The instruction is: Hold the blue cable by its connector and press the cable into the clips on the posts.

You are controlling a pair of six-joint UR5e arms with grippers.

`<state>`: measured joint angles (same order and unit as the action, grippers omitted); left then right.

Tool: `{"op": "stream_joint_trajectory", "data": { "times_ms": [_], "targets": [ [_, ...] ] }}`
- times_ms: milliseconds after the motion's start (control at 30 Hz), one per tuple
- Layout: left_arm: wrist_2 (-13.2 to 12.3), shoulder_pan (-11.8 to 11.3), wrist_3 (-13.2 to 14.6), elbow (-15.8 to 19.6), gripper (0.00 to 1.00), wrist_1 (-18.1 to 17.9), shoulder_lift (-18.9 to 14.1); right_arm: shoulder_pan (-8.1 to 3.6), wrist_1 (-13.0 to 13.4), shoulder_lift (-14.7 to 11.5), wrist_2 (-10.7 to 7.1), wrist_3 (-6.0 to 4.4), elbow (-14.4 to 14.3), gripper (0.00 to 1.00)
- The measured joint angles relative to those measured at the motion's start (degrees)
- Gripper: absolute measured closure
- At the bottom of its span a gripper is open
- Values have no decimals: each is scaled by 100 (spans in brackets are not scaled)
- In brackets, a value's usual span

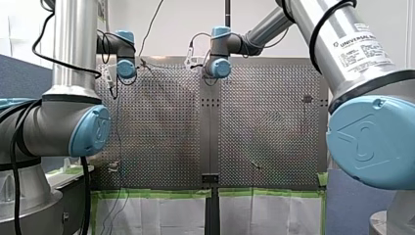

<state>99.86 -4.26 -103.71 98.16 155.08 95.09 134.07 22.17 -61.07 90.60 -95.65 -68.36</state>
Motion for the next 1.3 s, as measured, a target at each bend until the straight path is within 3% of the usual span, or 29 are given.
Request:
{"op": "stream_joint_trajectory", "data": {
  "times_ms": [333, 633, 800, 1033, 1067, 1100, 1133, 1200, 1233, 1300],
  "targets": [
    [-194, -161, -231, -15, 100, -157, 3, -79, -9, 69, -9, -35, 257, 100],
    [-390, -265, -496, -120, 100, -319, 12, -92, -137, 210, -29, -210, 593, 100],
    [-541, -287, -588, -229, 100, -270, 137, -80, -272, 387, -31, -226, 759, 100],
    [-653, -293, -568, -278, 100, -185, 285, -100, -322, 439, -43, -222, 790, 100],
    [-652, -294, -572, -279, 95, -183, 289, -102, -328, 441, -45, -221, 790, 100],
    [-651, -294, -574, -279, 78, -181, 291, -104, -334, 444, -46, -221, 791, 100],
    [-649, -294, -572, -279, 78, -179, 291, -106, -337, 445, -47, -220, 791, 100],
    [-644, -290, -565, -280, 62, -174, 290, -105, -349, 446, -48, -220, 794, 100],
    [-640, -288, -562, -280, 62, -172, 290, -106, -354, 445, -49, -220, 795, 100],
    [-614, -281, -547, -279, 40, -147, 288, -105, -364, 447, -49, -219, 794, 100]
  ]
}}
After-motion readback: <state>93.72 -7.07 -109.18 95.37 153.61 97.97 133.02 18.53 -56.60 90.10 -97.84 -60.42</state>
